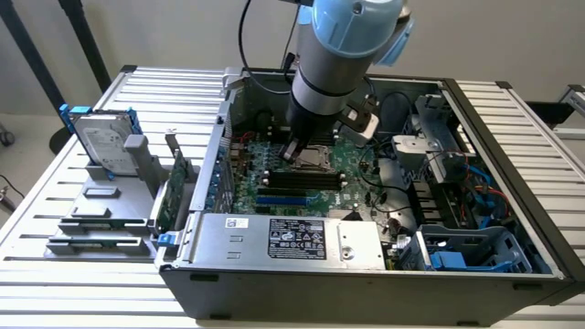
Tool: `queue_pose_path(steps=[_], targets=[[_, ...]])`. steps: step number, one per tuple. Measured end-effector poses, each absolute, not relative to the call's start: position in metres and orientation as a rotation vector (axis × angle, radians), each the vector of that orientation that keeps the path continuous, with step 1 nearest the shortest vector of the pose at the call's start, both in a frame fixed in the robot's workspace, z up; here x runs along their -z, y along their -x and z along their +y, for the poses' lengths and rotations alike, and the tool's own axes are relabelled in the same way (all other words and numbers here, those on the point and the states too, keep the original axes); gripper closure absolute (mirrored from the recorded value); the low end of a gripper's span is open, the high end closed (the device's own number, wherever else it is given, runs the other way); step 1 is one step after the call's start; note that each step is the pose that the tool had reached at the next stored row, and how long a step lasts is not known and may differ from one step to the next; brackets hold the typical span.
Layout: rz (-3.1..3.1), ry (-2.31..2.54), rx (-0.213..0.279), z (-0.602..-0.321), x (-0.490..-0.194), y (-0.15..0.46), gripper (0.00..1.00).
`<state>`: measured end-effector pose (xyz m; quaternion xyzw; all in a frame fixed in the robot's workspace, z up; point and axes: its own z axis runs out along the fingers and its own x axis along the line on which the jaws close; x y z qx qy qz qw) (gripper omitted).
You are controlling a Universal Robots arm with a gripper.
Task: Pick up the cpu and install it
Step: 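Install the second cpu locking lever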
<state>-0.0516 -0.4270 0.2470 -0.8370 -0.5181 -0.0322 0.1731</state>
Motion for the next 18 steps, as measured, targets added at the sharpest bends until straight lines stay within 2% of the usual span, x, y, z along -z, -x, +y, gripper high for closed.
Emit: queue_pose_path(steps=[18], targets=[[-1.456, 2.348, 0.118, -0.423, -0.221, 0.060, 0.89]])
